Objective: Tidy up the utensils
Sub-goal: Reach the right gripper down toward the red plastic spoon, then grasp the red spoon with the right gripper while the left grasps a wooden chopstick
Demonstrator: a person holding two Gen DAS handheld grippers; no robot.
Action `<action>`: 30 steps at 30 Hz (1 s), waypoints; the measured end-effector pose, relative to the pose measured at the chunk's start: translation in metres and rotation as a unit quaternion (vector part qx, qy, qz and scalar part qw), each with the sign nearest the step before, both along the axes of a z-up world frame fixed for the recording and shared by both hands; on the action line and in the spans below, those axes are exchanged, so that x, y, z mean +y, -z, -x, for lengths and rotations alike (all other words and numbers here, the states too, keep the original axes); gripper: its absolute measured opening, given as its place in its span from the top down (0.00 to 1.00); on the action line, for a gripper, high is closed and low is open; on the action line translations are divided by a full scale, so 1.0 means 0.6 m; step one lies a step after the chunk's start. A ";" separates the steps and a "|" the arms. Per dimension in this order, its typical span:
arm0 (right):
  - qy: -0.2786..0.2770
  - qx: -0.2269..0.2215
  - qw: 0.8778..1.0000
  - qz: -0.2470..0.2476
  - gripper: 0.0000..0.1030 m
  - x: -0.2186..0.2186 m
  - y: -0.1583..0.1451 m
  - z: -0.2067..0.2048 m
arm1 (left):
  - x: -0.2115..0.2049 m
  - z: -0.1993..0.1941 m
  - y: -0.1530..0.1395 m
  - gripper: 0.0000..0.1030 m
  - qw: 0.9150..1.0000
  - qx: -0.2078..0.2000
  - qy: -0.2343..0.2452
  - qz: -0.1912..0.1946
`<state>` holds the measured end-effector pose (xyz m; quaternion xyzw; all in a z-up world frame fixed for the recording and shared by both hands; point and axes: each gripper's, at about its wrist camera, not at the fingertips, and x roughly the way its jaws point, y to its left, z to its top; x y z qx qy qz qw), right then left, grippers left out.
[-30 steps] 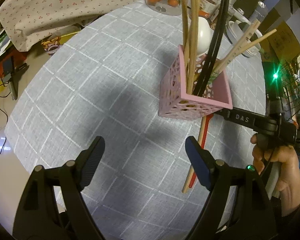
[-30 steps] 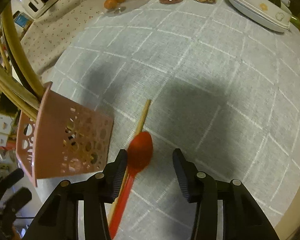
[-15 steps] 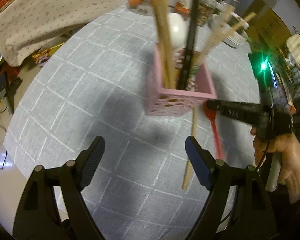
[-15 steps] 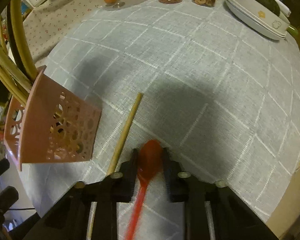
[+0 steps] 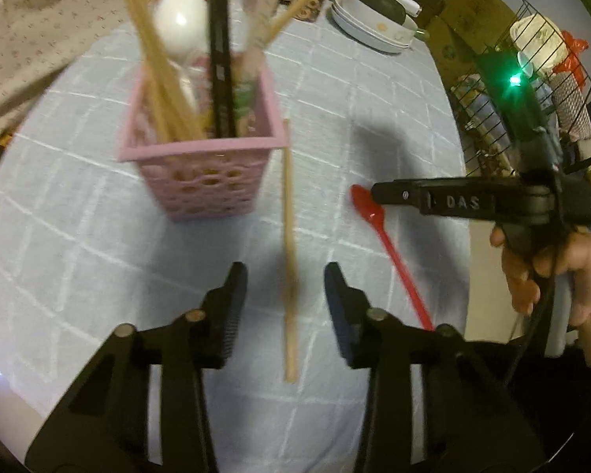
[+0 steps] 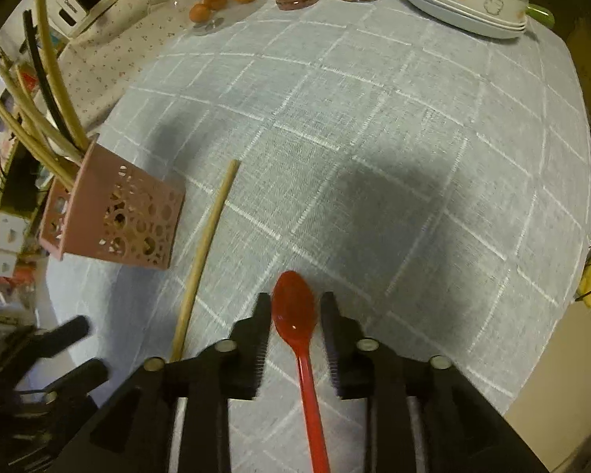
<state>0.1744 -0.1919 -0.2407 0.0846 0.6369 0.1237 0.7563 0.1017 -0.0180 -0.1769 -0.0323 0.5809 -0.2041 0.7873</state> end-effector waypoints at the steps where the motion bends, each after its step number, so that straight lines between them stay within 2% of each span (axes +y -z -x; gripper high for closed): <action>1: -0.003 0.003 1.000 -0.001 0.71 -0.004 0.002 -0.001 | -0.007 -0.001 0.008 0.66 1.000 0.000 0.001 0.005; 6: -0.021 0.020 1.000 0.006 0.71 0.000 0.014 -0.006 | -0.038 -0.009 0.044 0.74 1.000 0.012 0.018 0.004; 8: -0.024 0.023 0.999 0.008 0.71 -0.001 0.018 -0.004 | -0.043 -0.014 0.061 0.94 0.999 0.032 0.020 0.001; 10: -0.022 0.023 0.999 0.008 0.71 -0.013 0.007 0.003 | -0.042 -0.017 0.075 0.94 0.999 0.047 0.015 -0.004; 12: -0.017 0.023 1.000 0.008 0.71 -0.023 0.003 0.008 | -0.041 -0.012 0.081 0.99 0.998 0.052 0.016 -0.011; 16: -0.013 0.026 1.000 0.008 0.71 -0.041 -0.004 0.023 | -0.039 0.019 0.070 1.00 0.997 0.056 0.044 -0.025; 21: -0.021 0.029 0.999 0.010 0.71 -0.060 -0.014 0.053 | -0.012 0.069 0.071 1.00 0.993 0.086 0.070 -0.037; 24: -0.022 0.027 0.999 0.012 0.65 -0.069 -0.019 0.062 | 0.005 0.080 0.050 0.97 0.996 0.050 0.070 -0.031; 25: -0.021 0.025 0.999 0.013 0.62 -0.068 -0.020 0.063 | 0.009 0.076 0.043 0.84 0.997 0.037 0.063 -0.028; 26: -0.021 0.024 0.999 0.013 0.60 -0.070 -0.023 0.065 | 0.010 0.069 0.038 0.65 0.998 0.027 0.056 -0.023; 28: -0.020 0.024 0.999 0.011 0.60 -0.067 -0.022 0.063 | 0.012 0.054 0.032 0.55 0.999 0.004 0.036 -0.010; 30: -0.020 0.024 0.999 0.010 0.59 -0.069 -0.023 0.066 | 0.007 0.035 0.038 0.55 1.000 -0.002 0.024 0.001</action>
